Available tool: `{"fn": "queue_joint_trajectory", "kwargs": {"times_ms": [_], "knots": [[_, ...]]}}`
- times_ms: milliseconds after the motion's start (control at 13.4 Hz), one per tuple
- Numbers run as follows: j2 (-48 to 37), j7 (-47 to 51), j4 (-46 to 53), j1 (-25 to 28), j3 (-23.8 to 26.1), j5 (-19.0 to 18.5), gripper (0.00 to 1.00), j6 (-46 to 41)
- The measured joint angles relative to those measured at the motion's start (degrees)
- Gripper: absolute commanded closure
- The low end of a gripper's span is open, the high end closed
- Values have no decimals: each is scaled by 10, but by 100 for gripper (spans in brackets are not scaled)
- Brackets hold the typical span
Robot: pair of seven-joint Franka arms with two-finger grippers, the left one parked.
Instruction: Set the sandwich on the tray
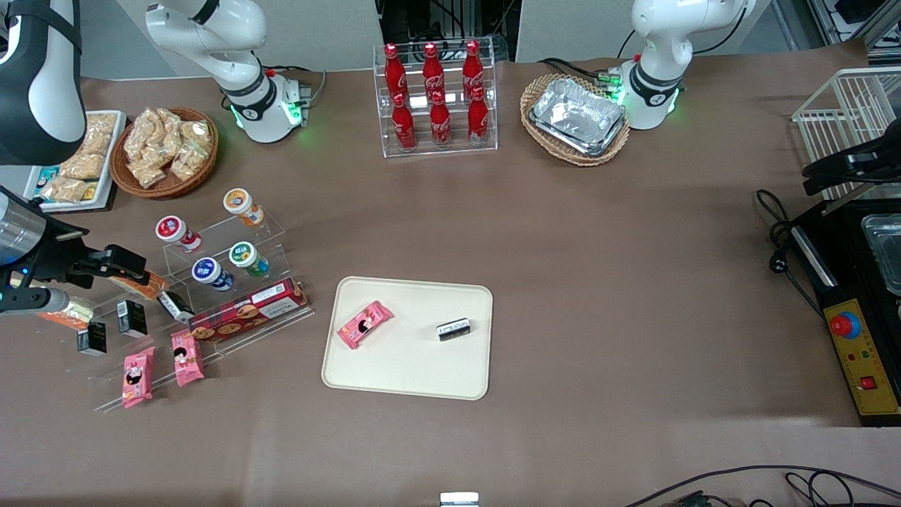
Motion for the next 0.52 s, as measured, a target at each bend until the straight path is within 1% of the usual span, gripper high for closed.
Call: {"fn": "queue_joint_trajectory", "kwargs": {"times_ms": [524], "knots": [[0, 0, 0, 0, -3, -4, 0, 0]]}}
